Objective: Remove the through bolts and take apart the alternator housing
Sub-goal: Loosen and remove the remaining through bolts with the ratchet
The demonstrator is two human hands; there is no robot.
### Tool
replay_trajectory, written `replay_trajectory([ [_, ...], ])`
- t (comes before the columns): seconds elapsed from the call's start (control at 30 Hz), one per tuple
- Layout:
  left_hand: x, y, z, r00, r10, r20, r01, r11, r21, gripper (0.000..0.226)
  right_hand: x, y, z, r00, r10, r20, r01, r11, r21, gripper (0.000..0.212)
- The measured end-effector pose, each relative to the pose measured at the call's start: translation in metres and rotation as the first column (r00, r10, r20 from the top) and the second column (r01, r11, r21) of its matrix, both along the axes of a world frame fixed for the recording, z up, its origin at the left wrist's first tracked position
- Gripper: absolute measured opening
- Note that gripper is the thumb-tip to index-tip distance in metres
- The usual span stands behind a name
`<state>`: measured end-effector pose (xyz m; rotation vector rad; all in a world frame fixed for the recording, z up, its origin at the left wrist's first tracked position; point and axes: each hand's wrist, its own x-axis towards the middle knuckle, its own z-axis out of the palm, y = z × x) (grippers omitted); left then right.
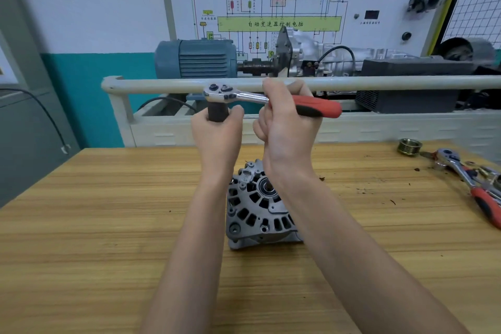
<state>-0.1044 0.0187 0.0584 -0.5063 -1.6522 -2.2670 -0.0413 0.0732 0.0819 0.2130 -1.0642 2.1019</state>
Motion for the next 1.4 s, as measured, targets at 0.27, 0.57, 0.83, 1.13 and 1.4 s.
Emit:
replay_trajectory([
  [0.27, -0.014, -0.037, -0.002, 0.799, -0.577, -0.171, 0.533, 0.81, -0.245, 0.038, -0.012, 0.028, 0.035, 0.865, 0.374, 0.335, -0.437, 0.889, 0.136, 0.051],
  [0.57, -0.003, -0.006, 0.001, 0.997, -0.074, -0.037, 0.073, 0.997, -0.028, 0.034, -0.003, 0.009, 0.005, 0.995, 0.085, 0.059, -0.088, 0.996, 0.034, 0.04],
  [0.83, -0.011, -0.026, -0.001, 0.891, -0.422, -0.166, 0.394, 0.902, -0.178, 0.038, -0.007, 0.027, 0.025, 0.93, 0.283, 0.233, -0.31, 0.947, 0.087, 0.046],
  [1.13, -0.005, -0.019, 0.003, 0.939, -0.331, -0.09, 0.321, 0.941, -0.108, 0.039, -0.008, 0.022, 0.016, 0.96, 0.235, 0.155, -0.245, 0.968, 0.049, 0.045],
  [1.4, -0.002, -0.014, 0.002, 0.969, -0.221, -0.111, 0.209, 0.971, -0.116, 0.03, 0.001, 0.011, 0.01, 0.993, 0.103, 0.065, -0.105, 0.994, 0.027, 0.041],
])
